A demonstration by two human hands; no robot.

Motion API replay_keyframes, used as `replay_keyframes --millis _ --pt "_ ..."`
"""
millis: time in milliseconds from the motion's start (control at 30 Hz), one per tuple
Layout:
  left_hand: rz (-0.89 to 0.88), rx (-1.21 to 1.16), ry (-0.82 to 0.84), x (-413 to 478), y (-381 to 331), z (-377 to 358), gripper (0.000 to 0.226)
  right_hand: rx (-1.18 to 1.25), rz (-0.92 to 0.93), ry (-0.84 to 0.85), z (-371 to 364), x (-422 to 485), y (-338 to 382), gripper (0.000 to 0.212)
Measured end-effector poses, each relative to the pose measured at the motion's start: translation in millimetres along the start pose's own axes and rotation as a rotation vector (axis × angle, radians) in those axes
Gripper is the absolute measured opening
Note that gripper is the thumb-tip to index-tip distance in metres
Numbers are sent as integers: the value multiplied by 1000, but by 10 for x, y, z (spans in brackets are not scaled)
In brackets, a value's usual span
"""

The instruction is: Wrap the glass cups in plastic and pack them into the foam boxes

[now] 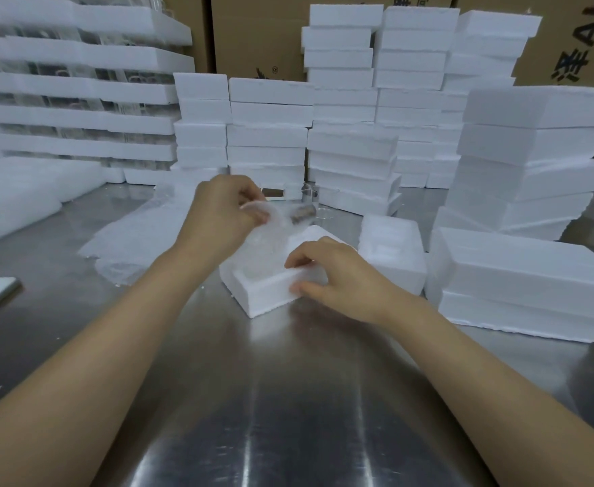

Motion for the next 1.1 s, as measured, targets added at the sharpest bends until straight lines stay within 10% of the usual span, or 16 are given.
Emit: replay_keyframes --millis 167,467,700,1100 --pt "61 185 212 -57 90 -197 4 107 7 -21 -5 21 75 16" --pt "259 264 99 -51 224 -186 33 175 -97 -146 11 19 20 42" --pt "244 -208 212 63 332 -174 20 71 -134 -212 0 26 -50 40" --pt "343 898 287 3 772 -65 33 33 -123 -162 -3 8 -66 28"
Point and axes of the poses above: each hand's wrist, its own x-axis towards the middle knuckle, its own z-axis out of the back of the hand, y = z × x, the point moved 4 cm from there along x, towards the middle knuckle, and after that the axes turned 4 degrees about z, right-handed, at the moved point
